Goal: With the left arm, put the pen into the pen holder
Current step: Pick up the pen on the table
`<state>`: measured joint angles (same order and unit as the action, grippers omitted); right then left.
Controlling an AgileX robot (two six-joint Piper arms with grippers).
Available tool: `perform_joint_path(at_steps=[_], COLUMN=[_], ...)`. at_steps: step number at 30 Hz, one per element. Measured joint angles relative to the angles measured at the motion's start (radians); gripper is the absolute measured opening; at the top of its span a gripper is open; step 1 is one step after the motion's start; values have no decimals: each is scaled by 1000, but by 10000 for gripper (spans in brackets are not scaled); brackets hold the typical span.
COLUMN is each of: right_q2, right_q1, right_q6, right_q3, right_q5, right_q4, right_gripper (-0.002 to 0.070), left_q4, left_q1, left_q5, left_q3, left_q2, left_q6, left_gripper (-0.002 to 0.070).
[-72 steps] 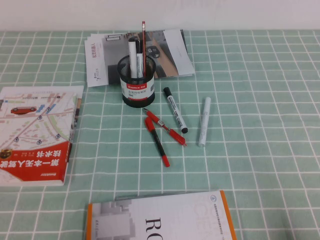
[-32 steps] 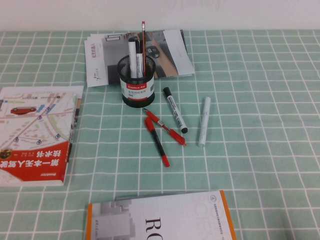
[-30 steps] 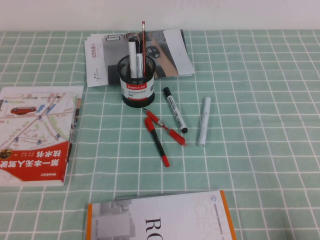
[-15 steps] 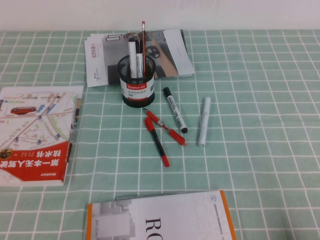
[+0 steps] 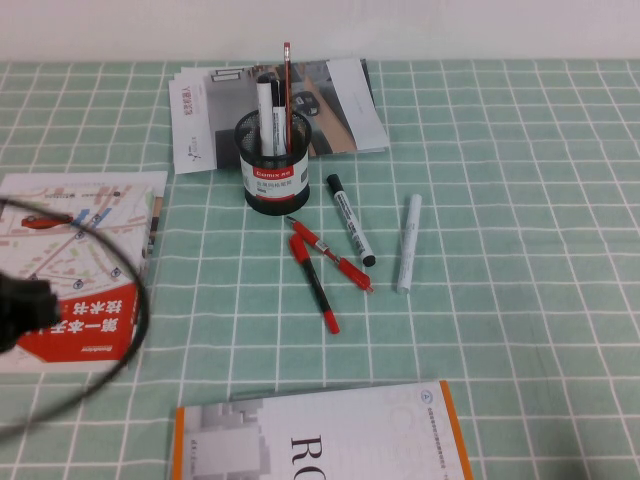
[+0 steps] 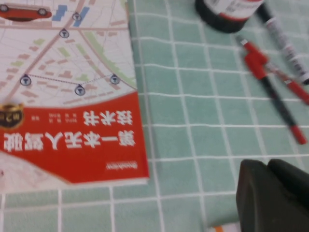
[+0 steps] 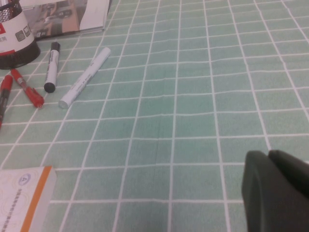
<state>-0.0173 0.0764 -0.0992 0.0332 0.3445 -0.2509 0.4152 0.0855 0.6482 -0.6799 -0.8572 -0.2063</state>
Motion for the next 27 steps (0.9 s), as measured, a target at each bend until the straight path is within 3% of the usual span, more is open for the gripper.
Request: perform_joint_path(at_steps=[5, 8, 17, 27], right_q2=[0, 0, 0, 0], right_q1=[0, 0, 0, 0], right_q6=[0, 0, 0, 0], right_q3=[0, 0, 0, 0], right_q5=[0, 0, 0, 0], right_q4=[0, 0, 0, 0], right_gripper=[-20, -20, -20, -20], left_q4=[-3, -19, -128, -227], left_q1=[5, 49, 298, 463], left_q5=[3, 8, -4, 94], left_q3=[-130, -209, -441, -770], left_q2=[-250, -378, -666, -997], left_q6=[-37, -44, 121, 231], left_gripper=[-1, -1, -1, -1])
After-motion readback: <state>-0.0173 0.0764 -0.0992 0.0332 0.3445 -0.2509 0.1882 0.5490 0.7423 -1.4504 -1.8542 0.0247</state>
